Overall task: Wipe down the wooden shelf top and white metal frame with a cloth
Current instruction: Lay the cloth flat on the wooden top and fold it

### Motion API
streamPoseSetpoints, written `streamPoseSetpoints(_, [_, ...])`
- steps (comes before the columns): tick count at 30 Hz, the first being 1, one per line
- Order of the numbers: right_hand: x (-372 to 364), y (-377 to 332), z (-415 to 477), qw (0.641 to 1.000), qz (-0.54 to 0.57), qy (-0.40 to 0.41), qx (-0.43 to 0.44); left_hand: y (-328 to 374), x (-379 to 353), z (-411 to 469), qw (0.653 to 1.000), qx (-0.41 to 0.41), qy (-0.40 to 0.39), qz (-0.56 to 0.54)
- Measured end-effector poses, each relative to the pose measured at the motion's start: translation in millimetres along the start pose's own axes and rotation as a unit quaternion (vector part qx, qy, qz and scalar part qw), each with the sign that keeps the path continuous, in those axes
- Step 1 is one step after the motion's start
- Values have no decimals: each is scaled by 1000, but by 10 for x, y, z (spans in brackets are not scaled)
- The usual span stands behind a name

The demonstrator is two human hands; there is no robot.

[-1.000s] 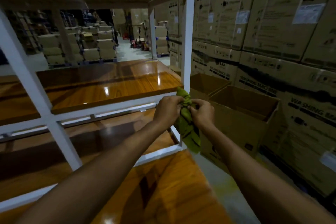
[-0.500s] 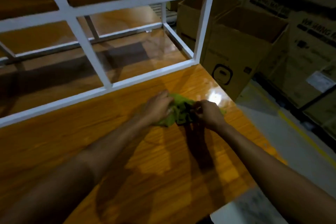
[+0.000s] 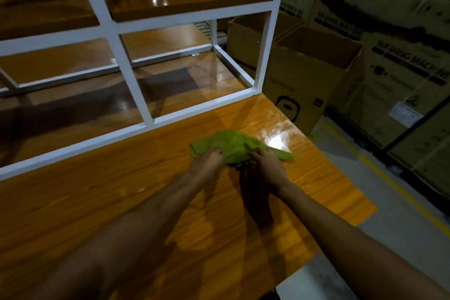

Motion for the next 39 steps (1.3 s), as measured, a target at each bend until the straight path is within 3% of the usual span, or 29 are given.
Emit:
streamPoseSetpoints(4, [54, -289, 204, 997, 25, 46, 57, 93, 432, 43, 993, 33, 60, -97])
streamPoseSetpoints(10, [347, -307, 394, 995, 57, 74, -38, 74, 1195, 150, 958, 39, 114, -260])
streamPoseSetpoints(16, [858, 153, 332, 989, 88, 106, -45, -181, 1679, 148, 971, 43, 116, -202])
streamPoseSetpoints(22, [1436, 450, 386, 985, 158, 56, -34, -637, 1956, 364, 971, 70, 24, -228])
streamPoseSetpoints(26, [1738, 522, 573, 983, 140, 108, -56, -766, 2184, 512, 973, 83, 124, -176])
streamPoseSetpoints(29, [1927, 539, 702, 970, 130, 201, -49, -783, 2296, 512, 959, 83, 222, -154])
streamPoseSetpoints(34, [1888, 457, 545, 957, 14, 284, 48, -716, 1970, 224, 945, 34, 318, -70])
streamPoseSetpoints(36, [1582, 503, 293, 958, -22, 274, 80, -700, 1515, 32, 949, 20, 308, -65])
streamPoseSetpoints(39, [865, 574, -186, 978, -30, 181, 100, -661, 652, -293, 969, 52, 223, -95])
Point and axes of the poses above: each hand's wrist, its own z-axis towards the middle knuckle, its own x-axis out of the back of the hand, y = z × x, the point moved 1 cm from there along z, towards the middle knuckle, and after that the axes turned 12 degrees about x, right-handed, at the moved point
